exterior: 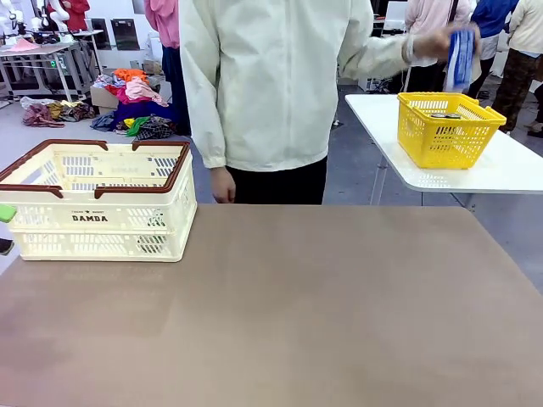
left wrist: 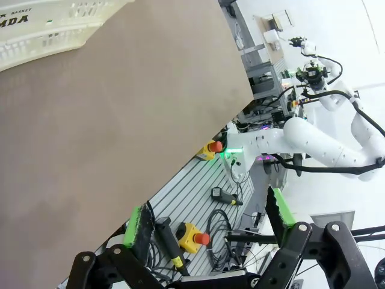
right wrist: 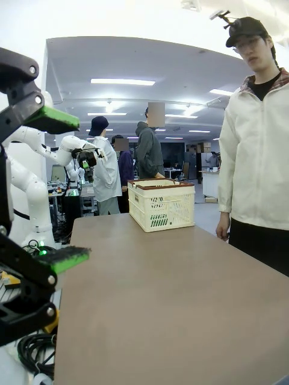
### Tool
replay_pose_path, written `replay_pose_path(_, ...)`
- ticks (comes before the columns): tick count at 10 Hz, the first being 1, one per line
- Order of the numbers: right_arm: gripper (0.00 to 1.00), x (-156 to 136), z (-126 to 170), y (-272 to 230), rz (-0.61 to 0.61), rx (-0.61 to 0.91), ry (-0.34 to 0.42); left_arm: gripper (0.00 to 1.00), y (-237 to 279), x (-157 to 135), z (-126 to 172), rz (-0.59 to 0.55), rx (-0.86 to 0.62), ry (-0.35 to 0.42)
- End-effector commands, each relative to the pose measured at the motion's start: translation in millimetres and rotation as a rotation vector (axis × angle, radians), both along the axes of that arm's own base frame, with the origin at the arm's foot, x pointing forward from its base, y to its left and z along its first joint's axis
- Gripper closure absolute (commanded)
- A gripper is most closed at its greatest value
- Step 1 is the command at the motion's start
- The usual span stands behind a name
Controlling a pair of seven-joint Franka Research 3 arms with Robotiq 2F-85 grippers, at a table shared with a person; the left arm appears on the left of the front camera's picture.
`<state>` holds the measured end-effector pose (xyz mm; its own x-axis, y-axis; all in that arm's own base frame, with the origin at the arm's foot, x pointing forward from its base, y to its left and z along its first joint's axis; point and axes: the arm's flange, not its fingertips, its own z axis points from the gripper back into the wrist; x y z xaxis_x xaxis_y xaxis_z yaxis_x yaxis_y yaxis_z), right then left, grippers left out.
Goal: Place the drinks into the Shopping basket.
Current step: Pick up one drink and place it into the Shopping basket.
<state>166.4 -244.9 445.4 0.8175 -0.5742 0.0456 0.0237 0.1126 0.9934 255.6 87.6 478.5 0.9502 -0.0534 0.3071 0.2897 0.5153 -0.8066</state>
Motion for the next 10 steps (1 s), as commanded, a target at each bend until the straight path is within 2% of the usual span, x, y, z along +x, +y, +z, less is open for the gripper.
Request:
replay_pose_path(1,0.0,1.2,3.5,2.6,-0.011,0.013,-0.015,0.0,1.1,-2.3,1.5,0.001,-0.013,0.013)
replay_pose_path(10,0.0,1.2,3.5,2.6,-0.011,0.013,-0.015,0.0,1.1,-2.3,1.5,0.001,-0.013,0.013)
